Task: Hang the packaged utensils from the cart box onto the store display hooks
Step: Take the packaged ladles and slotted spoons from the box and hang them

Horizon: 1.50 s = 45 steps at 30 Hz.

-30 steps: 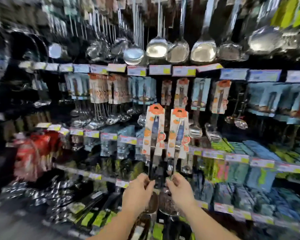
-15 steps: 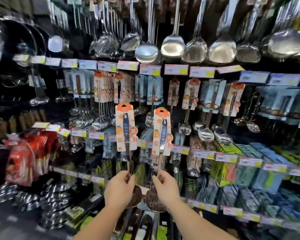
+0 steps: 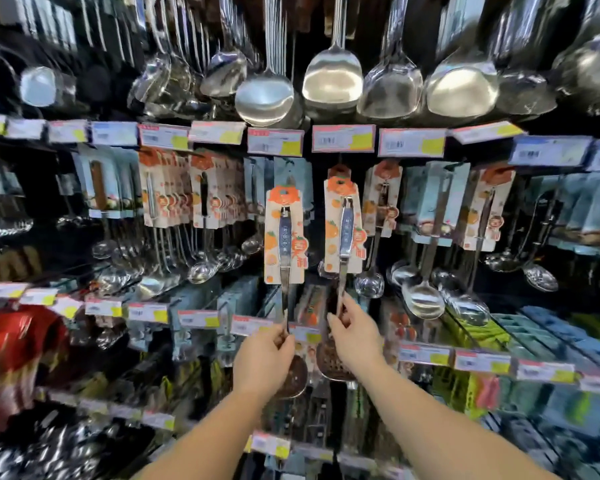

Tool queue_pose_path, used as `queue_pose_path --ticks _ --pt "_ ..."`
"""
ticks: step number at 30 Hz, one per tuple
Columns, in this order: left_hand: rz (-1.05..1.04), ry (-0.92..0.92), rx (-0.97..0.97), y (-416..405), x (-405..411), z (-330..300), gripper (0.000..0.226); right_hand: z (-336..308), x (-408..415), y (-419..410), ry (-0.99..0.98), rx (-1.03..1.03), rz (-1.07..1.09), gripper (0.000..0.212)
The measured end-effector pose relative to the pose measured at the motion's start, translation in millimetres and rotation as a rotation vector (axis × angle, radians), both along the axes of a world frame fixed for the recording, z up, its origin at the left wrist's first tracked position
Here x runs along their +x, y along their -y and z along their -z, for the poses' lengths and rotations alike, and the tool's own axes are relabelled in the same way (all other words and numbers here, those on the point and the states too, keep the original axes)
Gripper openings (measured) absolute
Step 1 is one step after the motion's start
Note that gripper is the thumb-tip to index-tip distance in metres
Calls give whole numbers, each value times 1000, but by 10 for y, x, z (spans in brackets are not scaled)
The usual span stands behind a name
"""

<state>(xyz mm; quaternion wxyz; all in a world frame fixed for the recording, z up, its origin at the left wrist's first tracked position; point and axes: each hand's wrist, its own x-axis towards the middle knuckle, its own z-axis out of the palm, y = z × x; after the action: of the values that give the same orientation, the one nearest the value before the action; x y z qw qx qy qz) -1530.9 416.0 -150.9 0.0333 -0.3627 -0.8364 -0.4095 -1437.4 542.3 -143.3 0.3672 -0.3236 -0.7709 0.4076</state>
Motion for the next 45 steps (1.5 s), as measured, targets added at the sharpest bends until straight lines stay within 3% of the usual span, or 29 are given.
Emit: queue_pose_path --ticks 6,15,19,24,30,33,36,40,45 --pt "-28 -22 15 -390 -332 38 36 -43 -252 -387 -81 69 20 38" --pt "14 -2 140 -602 -673 -6 29 -33 -545 -488 -155 65 21 48" --pt "51 8 149 -623 -783 -33 30 -51 -663 -513 -201 66 5 35" --pt "84 16 151 -649 -866 -41 28 -89 -801 -645 -177 22 43 43" --pt "124 16 125 -633 -893 -66 32 -227 -955 -857 33 -83 190 67" --pt "160 35 138 -670 -910 -39 32 -254 -947 -745 -48 -12 312 58" --pt "176 9 146 -728 -887 4 33 -241 -906 -499 -144 -56 107 31" --pt "184 -63 124 -812 -777 0 14 -249 -904 -290 -164 -81 -118 11" --pt "241 -86 118 -901 -690 -31 18 -287 -820 -334 -205 -24 -76 27"
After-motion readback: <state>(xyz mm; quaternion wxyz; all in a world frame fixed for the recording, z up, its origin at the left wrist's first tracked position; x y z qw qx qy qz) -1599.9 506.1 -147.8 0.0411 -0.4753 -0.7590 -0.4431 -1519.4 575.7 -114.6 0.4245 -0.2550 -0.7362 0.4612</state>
